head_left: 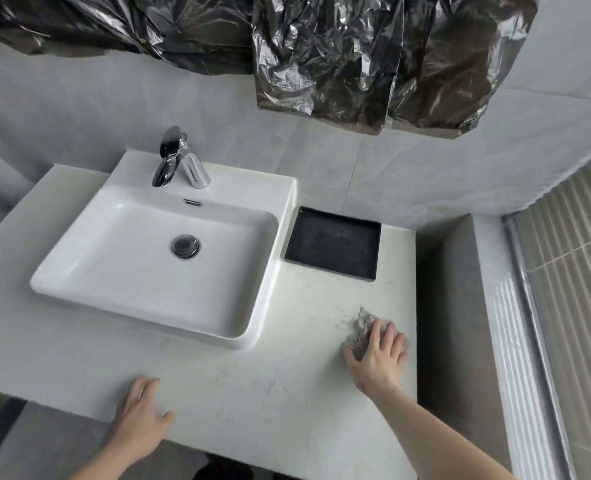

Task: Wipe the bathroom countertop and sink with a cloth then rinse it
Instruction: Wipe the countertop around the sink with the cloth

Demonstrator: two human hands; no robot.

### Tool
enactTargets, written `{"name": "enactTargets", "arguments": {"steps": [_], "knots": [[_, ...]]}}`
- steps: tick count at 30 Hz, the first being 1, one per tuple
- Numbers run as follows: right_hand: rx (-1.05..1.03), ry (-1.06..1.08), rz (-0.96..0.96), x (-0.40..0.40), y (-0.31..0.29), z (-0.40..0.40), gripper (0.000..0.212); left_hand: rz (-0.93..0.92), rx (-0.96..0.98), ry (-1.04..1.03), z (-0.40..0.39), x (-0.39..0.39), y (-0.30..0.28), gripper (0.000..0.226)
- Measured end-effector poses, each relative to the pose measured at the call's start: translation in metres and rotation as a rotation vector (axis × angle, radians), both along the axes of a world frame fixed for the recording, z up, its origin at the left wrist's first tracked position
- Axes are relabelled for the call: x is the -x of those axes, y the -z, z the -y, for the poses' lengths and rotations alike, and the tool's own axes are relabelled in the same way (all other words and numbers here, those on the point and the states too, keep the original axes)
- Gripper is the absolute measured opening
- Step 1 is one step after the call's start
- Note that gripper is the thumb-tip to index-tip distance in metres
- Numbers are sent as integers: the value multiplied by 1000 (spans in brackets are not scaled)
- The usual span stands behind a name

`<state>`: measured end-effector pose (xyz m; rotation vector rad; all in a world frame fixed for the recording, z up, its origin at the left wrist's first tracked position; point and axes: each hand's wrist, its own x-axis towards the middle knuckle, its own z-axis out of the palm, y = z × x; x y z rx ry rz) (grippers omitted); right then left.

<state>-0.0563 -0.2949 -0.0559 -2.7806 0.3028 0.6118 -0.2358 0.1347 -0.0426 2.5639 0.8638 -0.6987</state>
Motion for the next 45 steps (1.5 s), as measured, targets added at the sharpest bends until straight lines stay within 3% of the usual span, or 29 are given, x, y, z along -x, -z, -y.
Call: {"name": "enactTargets", "arguments": {"steps": [3, 8, 11, 16, 22, 27, 30, 39, 42, 45], "knots": [[12, -42, 21, 2, 8, -14, 100, -67, -38, -28, -18, -12, 5, 95], [-67, -222, 142, -6, 25, -26, 63, -102, -30, -40, -27, -34, -3, 116], [-208, -151, 218, -21, 30, -40, 51, -164, 3, -71, -30, -45, -5, 138], [-263, -152, 268, -48, 33, -92, 50, -270, 79, -194, -8, -56, -6, 174], [-184, -351, 234, -62, 41, -160, 62, -404, 116, -203, -10, -63, -8, 175], [-157, -401, 305, -63, 50, -150, 60, -403, 147, -197, -7, -63, -7, 183], [-140, -314, 367, -63, 52, -124, 56, -397, 149, -198, -6, -63, -8, 185], [-98, 318, 437, -47, 41, 18, 44, -386, 136, -164, -6, -59, -11, 188], [-226, 549, 443, -48, 26, 11, 44, -362, 149, -164, -7, -57, -11, 186], [-335, 468, 590, -52, 16, -39, 42, -337, 142, -160, -8, -55, -11, 185]]}}
